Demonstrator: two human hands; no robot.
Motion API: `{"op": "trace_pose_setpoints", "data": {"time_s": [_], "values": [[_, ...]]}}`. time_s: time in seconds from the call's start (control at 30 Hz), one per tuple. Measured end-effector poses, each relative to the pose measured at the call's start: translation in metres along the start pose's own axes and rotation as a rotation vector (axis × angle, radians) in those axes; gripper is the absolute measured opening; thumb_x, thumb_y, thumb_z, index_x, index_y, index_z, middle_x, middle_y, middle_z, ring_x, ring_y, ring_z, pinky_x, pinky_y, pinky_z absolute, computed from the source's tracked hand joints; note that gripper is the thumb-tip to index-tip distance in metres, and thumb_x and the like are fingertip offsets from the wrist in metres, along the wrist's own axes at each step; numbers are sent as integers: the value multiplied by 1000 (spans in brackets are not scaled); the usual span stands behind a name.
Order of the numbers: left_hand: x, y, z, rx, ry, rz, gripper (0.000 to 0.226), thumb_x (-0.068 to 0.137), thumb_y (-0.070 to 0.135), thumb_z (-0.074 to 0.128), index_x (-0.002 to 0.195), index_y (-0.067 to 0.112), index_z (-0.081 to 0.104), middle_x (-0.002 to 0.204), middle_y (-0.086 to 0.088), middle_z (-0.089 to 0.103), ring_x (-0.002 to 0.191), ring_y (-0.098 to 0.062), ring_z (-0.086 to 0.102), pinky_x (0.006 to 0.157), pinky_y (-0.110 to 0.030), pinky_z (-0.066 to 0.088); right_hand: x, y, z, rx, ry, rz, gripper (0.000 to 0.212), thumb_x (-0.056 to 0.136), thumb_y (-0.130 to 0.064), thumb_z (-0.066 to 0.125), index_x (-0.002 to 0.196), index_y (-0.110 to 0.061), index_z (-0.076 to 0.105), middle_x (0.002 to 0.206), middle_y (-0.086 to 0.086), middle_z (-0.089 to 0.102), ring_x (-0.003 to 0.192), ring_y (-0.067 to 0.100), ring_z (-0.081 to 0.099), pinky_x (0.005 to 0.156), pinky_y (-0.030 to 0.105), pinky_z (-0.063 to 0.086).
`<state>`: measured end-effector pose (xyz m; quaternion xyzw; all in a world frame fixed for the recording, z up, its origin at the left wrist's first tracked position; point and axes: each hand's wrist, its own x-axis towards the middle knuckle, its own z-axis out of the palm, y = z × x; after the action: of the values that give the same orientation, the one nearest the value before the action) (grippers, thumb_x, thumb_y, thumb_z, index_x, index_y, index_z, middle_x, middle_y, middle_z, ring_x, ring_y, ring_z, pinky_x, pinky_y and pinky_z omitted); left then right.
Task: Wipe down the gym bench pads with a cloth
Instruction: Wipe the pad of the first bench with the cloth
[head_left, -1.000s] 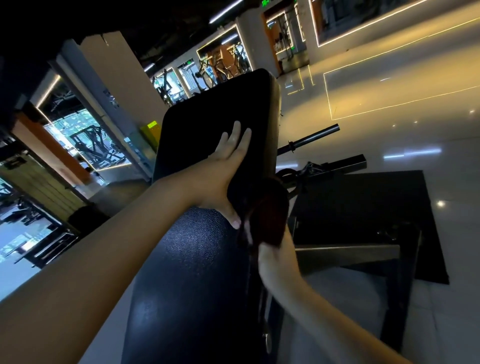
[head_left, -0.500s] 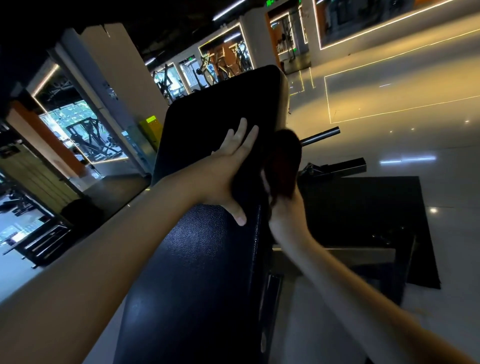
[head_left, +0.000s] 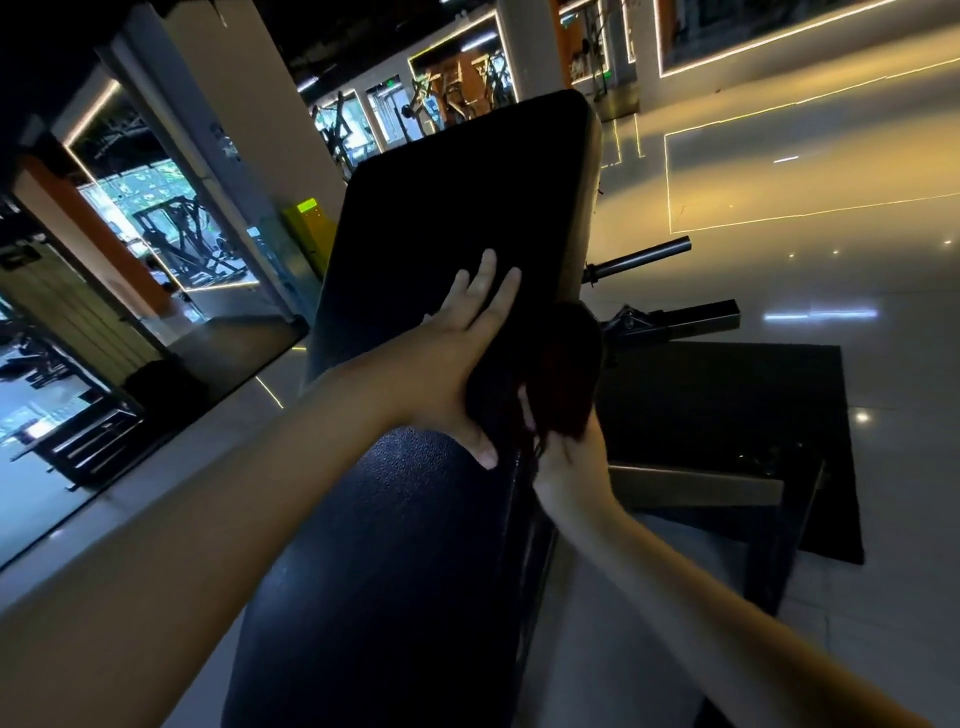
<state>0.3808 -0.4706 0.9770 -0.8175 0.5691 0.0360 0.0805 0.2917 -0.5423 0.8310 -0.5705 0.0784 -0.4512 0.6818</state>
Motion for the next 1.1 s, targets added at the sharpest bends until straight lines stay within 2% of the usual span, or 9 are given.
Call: {"op": "trace_pose_setpoints", "data": {"time_s": [0.23,0.47,0.57,0.63,0.73,0.8,0.87,0.97,1.1], "values": [[-28,8,33,42,-15,1,163,43,46,93,129,35,-45,137,11,-57,138,-21,-37,119,-53,6,146,-42,-13,-286,93,16,19,103,-20,42,102,-5,54,71,-5,49,51,-6,49,49,9,37],[-34,14,40,48,-21,-29,161,46,42,93,131,29,-43,137,8,-57,138,-23,-36,120,-50,10,80,-38,-6,-83,51,23,28,101,-28,44,109,-2,50,72,-9,56,60,-3,53,57,12,41],[-36,14,40,31,-12,-34,160,46,39,93,133,29,-41,138,7,-56,139,-23,-34,119,-50,12,10,-10,-2,15,-6,82,29,90,-41,50,116,-33,56,107,-3,65,103,10,62,91,30,48],[-36,14,40,6,5,-30,161,45,38,94,138,28,-37,141,8,-53,140,-23,-33,119,-52,14,-39,8,6,45,-46,169,19,92,-35,49,101,-46,61,100,-5,65,99,12,62,95,35,47],[-38,15,41,-5,20,-29,159,46,39,94,141,28,-34,142,9,-50,141,-23,-31,119,-54,11,-101,51,10,-149,88,247,31,103,-10,36,113,-27,61,108,12,63,96,14,61,105,46,41],[-39,16,39,1,12,-35,158,48,39,93,140,28,-35,144,7,-48,140,-22,-31,119,-53,9,-124,61,11,-150,53,297,37,103,-25,40,133,-5,46,133,22,52,119,21,55,111,44,35],[-41,15,39,3,3,-32,157,49,40,92,144,26,-32,147,5,-46,141,-22,-31,120,-51,8,-126,50,16,-58,31,364,66,89,-54,50,132,-4,46,130,17,55,123,19,52,106,34,41],[-45,11,43,-6,-7,-16,155,51,44,91,145,26,-31,147,6,-46,141,-22,-30,120,-51,8,-102,23,16,34,4,268,22,80,-32,49,93,-15,54,81,-14,62,77,-2,58,78,22,46],[-50,11,52,-16,13,-3,155,50,46,91,142,28,-33,147,5,-46,141,-24,-30,118,-57,10,-26,-1,10,-63,46,111,32,86,-31,46,115,-18,54,99,5,63,91,16,61,80,33,51]]}}
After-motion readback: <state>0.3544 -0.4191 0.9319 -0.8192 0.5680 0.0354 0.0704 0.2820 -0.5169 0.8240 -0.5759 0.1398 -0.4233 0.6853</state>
